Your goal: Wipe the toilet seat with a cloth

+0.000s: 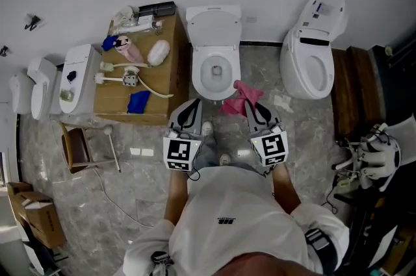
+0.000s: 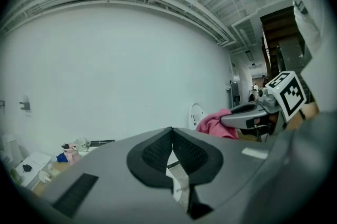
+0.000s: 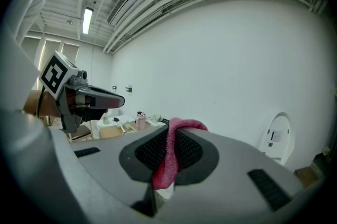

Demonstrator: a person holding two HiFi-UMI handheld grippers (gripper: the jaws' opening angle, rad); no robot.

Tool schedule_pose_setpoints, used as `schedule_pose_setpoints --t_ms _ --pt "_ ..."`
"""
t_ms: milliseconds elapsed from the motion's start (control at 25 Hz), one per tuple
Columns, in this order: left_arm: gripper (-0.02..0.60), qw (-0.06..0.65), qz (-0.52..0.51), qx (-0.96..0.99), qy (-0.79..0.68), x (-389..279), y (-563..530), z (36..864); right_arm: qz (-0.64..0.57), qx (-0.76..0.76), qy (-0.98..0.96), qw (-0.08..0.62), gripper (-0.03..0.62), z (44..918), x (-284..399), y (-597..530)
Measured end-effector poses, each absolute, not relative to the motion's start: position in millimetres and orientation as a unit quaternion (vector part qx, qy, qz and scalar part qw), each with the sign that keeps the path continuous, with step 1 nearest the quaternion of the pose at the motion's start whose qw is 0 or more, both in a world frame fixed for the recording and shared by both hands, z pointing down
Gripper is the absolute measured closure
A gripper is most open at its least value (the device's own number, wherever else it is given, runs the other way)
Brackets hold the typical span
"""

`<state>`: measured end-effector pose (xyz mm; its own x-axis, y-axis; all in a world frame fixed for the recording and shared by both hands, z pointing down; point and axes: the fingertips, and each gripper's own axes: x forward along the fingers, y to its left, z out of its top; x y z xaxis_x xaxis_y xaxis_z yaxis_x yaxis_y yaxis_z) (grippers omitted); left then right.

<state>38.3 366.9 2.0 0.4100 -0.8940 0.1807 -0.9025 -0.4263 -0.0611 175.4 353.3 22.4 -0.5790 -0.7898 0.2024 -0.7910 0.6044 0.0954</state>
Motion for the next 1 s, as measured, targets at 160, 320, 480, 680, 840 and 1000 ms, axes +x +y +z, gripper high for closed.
schedule_pose_setpoints --t_ms 160,320,480,680,840,1000 --pt "0.572 0.024 0.096 0.841 -0.531 36.6 341.0 3.7 0.003 0.445 -0.888 0.115 0.582 23.6 171.8 326.7" --pt "0.572 0.025 0.099 0.843 -0.528 26.4 312.7 8.9 0.000 0.445 -0.888 0.116 0.583 26.6 160.7 298.3" --pt "0.572 0.026 0.101 0.845 -0.524 14.5 274.5 12.0 0.001 0.452 -0.884 0.120 0.583 29.3 153.8 262.0" --pt "0.572 0.042 0.104 0.850 -0.515 -0.8 220.6 25.3 0.012 0.463 -0.877 0.127 0.583 36.8 140.7 211.1" --pt "0.572 0.054 0.114 0.854 -0.504 -8.5 180.3 40.7 0.028 0.469 -0.872 0.138 0.583 48.4 131.4 175.0" --pt "0.572 0.070 0.118 0.859 -0.494 -17.9 136.5 61.0 0.042 0.474 -0.865 0.161 0.582 70.9 120.7 136.8"
